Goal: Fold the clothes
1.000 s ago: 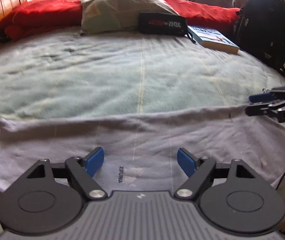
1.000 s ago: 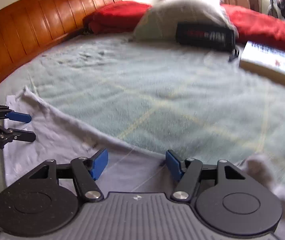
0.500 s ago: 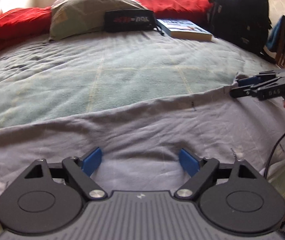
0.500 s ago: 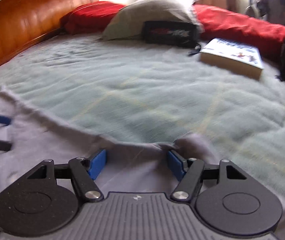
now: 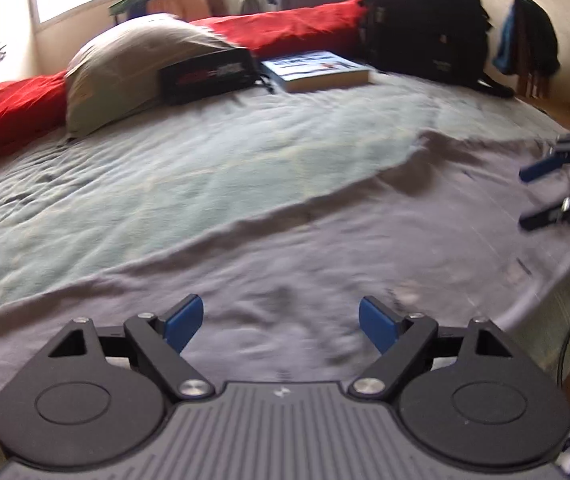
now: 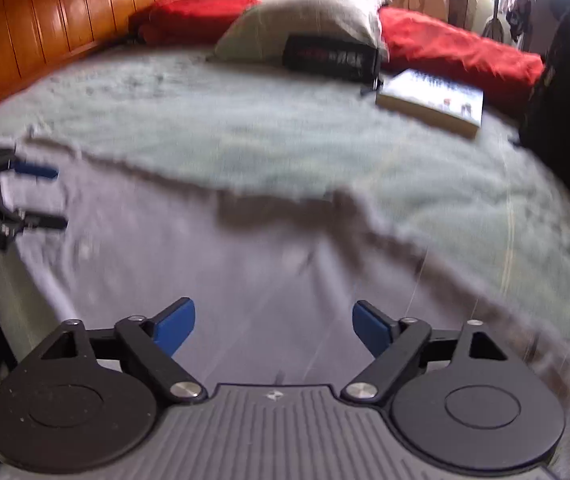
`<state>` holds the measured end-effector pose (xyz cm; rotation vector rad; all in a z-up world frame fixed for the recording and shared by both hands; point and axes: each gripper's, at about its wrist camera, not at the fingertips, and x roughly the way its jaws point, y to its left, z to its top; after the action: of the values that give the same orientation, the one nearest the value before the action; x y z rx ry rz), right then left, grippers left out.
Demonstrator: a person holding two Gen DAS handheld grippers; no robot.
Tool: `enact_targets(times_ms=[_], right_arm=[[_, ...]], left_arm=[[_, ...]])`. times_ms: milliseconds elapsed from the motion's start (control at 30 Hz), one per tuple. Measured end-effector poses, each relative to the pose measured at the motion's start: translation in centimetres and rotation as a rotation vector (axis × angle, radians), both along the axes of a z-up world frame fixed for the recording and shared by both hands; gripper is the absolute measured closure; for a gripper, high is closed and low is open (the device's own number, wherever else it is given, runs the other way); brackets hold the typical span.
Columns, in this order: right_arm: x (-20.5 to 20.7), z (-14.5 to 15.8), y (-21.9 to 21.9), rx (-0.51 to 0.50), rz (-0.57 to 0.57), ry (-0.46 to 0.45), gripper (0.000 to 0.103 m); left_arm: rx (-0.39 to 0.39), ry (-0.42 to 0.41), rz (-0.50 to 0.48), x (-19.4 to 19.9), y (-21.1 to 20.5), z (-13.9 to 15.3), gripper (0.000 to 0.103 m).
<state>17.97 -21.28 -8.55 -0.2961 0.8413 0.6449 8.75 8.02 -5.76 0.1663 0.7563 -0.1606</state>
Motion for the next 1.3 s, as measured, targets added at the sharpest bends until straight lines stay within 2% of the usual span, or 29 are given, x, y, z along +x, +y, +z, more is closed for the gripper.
enact_targets(times_ms=[67, 133, 200, 233, 300, 433, 567, 633, 667, 767, 833, 1033, 1100, 1200, 1300], right_arm=[[-1.6, -1.5, -0.7, -0.024, -0.017, -0.037, 0.004], [-3.0, -1.8, -2.0, -0.031, -0.03, -0.057, 0.001], [-3.8, -1.4, -3.5, -0.015, -0.052, -0.048, 0.001], [-4.0, -0.9, -4.1, -0.007, -0.061, -0.052, 0.001], [-3.9, 0.3, -4.7, 0.017, -0.073, -0.095, 0.001], [-2.0, 2.0, -5.0, 0.066, -0.088, -0.161, 0.001], [1.4, 2.5, -4.1, 0.145, -0.09, -0.115, 0.001], [3.0, 2.4, -3.3, 0.188, -0.066, -0.09, 0.001], [3.6, 2.3, -2.7, 0.195, -0.057, -0.083, 0.001], [5.8, 1.3, -0.6, 0.186, -0.023, -0.056, 0.001], [7.3, -0.4, -0.3, 0.165, -0.035, 0.0, 0.001], [6.3, -0.1, -4.3, 0.064, -0.136, -0.103, 0.001], [5.3, 1.0, -6.1, 0.052, -0.156, -0.141, 0.0], [4.5, 1.4, -9.8, 0.122, -0.175, -0.087, 0.0], [4.4, -0.5, -13.2, 0.138, -0.215, 0.001, 0.0]], left_arm=[[0.037, -0.012, -0.004, -0.6, -0.7, -1.1, 0.017], [0.005, -0.029, 0.014, -1.5, -0.1, -1.3, 0.016], [-0.021, -0.008, 0.059, -1.6, 0.7, -0.8, 0.016], [-0.007, -0.01, 0.075, -1.5, 0.5, -0.3, 0.018], [0.032, -0.039, 0.08, -1.1, -0.6, 1.0, 0.018], [-0.012, -0.03, 0.055, 0.7, -3.9, 2.4, 0.018], [-0.057, 0.0, 0.062, 2.5, -6.8, 1.1, 0.018], [-0.06, 0.033, 0.121, 3.2, -6.6, -0.4, 0.017], [-0.066, 0.047, 0.147, 3.5, -6.5, -1.1, 0.017], [-0.152, 0.038, 0.168, 3.0, -4.8, -1.8, 0.015], [-0.152, 0.045, 0.172, 2.9, -4.3, -1.6, 0.015], [-0.148, 0.109, 0.157, 4.0, -4.2, -0.3, 0.016], [-0.213, 0.106, 0.108, 5.1, -4.8, 1.0, 0.016], [-0.331, 0.093, 0.003, 7.4, -6.4, 2.4, 0.016], [-0.41, 0.097, -0.087, 10.6, -8.6, 2.6, 0.016]])
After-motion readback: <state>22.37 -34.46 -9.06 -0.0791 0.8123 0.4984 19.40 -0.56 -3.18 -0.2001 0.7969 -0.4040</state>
